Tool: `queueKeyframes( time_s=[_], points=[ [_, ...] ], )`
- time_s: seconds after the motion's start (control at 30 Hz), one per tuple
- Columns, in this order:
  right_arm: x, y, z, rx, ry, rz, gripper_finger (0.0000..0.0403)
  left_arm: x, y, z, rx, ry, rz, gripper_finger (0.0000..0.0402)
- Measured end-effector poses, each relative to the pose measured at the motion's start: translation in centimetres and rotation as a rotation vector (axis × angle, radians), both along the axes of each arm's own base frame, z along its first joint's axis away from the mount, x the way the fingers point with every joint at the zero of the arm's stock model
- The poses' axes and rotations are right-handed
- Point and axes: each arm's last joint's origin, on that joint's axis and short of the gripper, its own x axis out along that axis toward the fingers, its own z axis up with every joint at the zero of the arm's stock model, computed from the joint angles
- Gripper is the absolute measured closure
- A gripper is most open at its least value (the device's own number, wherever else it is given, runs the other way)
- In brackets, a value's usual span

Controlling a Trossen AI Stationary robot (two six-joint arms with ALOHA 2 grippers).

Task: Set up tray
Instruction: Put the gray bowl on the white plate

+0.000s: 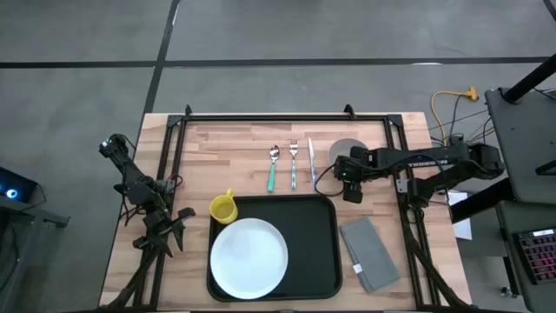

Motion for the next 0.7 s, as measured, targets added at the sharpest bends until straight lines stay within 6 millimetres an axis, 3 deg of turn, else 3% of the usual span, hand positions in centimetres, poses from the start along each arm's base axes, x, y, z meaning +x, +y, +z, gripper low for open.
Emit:
queueKeyframes(
  time_s=[0.43, 0.57, 0.7],
  points=[
    [1.1, -1.7, -2.9, -0.019, 0.062, -0.070, 0.0225, 0.0, 0.0, 0.0, 0.000, 0.000, 0.000, 0.0269],
    [1.1, -2.2, -3.4, -0.008, 0.082, -0.114, 0.0275, 0.0, 0.0, 0.0, 0.000, 0.000, 0.000, 0.0269],
    [1.1, -2.4, -3.6, 0.001, 0.090, -0.122, 0.0364, 0.0, 0.0, 0.0, 0.000, 0.000, 0.000, 0.0269]
  ],
)
